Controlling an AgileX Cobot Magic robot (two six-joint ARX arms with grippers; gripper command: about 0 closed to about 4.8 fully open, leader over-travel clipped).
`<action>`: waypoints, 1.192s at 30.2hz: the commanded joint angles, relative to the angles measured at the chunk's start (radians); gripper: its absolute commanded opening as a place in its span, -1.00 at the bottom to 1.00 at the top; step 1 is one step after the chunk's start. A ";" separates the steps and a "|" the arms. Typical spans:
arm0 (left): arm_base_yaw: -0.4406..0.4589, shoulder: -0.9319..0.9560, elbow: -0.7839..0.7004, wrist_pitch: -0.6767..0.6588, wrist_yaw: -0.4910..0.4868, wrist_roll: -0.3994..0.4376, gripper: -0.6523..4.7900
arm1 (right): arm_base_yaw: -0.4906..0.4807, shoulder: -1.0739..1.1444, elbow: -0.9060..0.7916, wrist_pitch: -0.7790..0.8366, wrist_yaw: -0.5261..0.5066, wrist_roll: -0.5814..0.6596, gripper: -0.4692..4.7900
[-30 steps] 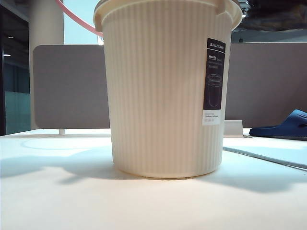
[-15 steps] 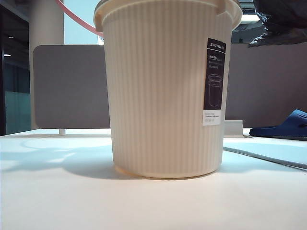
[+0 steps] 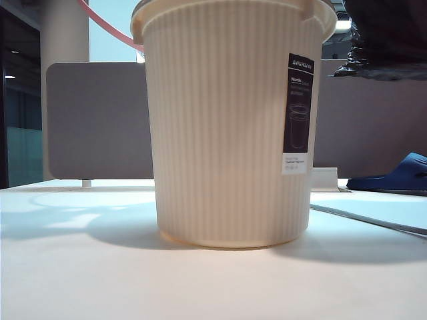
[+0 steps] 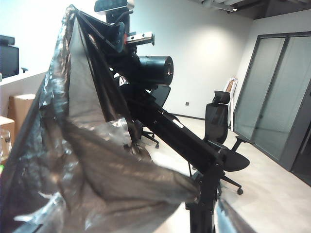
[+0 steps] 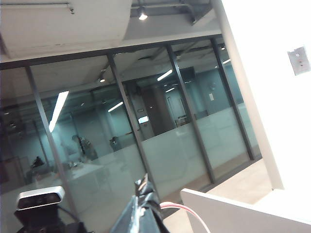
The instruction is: Open the ring lid of the trash can, pull out the black garbage bag inside, and place it on the table.
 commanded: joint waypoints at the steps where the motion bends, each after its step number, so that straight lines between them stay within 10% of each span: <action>1: -0.002 -0.016 0.005 -0.031 0.011 0.003 0.73 | -0.001 -0.005 -0.029 0.021 0.016 -0.022 -0.82; 36: -0.007 -0.019 0.004 -0.181 0.033 0.087 0.73 | 0.112 -0.005 -0.367 0.184 -0.029 -0.182 -0.83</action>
